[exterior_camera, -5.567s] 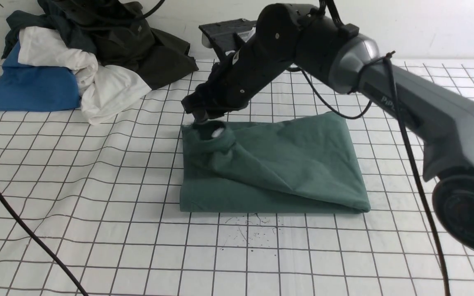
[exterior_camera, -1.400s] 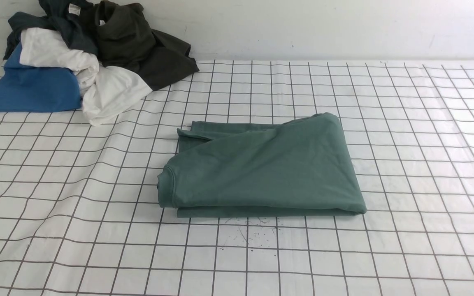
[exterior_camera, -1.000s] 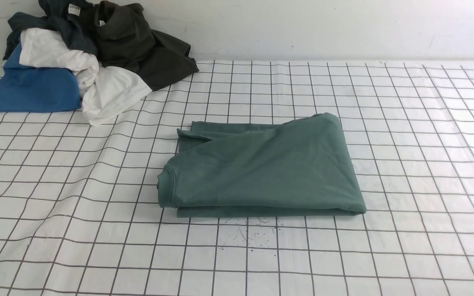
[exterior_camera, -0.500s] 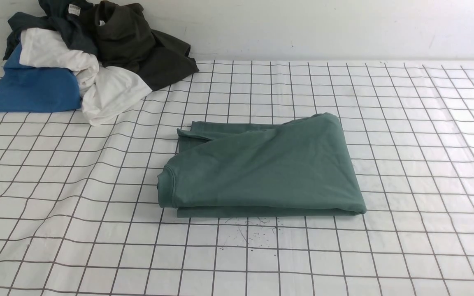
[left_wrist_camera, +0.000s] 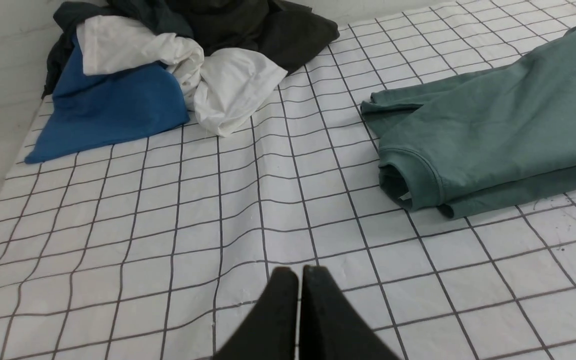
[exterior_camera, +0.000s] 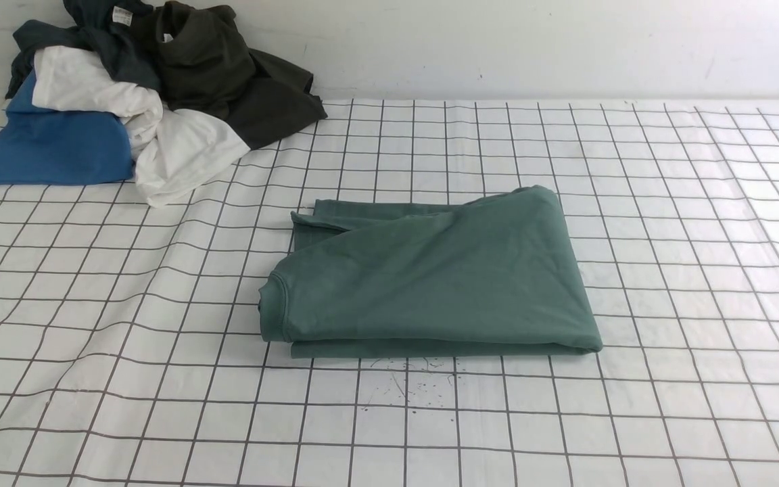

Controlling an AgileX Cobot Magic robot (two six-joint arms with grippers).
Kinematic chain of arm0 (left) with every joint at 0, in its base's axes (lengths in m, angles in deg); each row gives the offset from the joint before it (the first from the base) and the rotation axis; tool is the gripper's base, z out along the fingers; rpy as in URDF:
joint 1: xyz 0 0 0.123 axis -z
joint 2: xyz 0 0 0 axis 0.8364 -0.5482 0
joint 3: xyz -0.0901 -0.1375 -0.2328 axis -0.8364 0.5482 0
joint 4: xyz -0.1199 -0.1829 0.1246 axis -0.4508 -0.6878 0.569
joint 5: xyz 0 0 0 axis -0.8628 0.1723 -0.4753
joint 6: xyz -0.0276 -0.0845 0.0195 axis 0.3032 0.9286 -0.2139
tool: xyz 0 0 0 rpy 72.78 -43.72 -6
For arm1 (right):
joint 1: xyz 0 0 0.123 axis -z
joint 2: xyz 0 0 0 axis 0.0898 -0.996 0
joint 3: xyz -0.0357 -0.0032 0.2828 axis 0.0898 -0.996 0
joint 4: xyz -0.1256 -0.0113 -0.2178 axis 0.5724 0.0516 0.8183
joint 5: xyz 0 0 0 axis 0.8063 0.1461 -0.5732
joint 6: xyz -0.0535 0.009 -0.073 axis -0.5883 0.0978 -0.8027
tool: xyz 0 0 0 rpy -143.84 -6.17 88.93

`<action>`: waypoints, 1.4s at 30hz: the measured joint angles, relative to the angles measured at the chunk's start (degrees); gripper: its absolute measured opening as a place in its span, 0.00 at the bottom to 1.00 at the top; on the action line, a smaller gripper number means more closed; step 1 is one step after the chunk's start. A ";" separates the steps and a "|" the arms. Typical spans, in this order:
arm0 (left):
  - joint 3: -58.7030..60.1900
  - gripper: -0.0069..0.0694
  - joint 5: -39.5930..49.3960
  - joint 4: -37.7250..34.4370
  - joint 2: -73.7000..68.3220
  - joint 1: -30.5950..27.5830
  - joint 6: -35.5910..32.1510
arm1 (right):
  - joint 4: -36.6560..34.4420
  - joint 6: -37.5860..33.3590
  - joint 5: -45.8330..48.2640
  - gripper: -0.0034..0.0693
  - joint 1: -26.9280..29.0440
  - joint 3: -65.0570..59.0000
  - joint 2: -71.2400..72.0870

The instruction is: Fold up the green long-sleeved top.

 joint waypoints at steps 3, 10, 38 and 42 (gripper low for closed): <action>5.19 0.08 -9.59 -0.06 0.13 -0.18 0.00 | 0.00 -0.05 0.00 0.03 0.00 0.00 0.00; 19.39 0.08 -23.59 1.26 4.97 -3.10 0.11 | 0.01 -1.13 0.05 0.03 0.00 0.00 0.00; 21.95 0.08 -17.78 7.65 4.97 -3.60 13.53 | 0.06 -1.30 0.05 0.03 0.00 0.00 0.00; 21.95 0.08 -17.78 7.65 4.97 -3.60 13.53 | 0.06 -1.30 0.05 0.03 0.00 0.00 0.00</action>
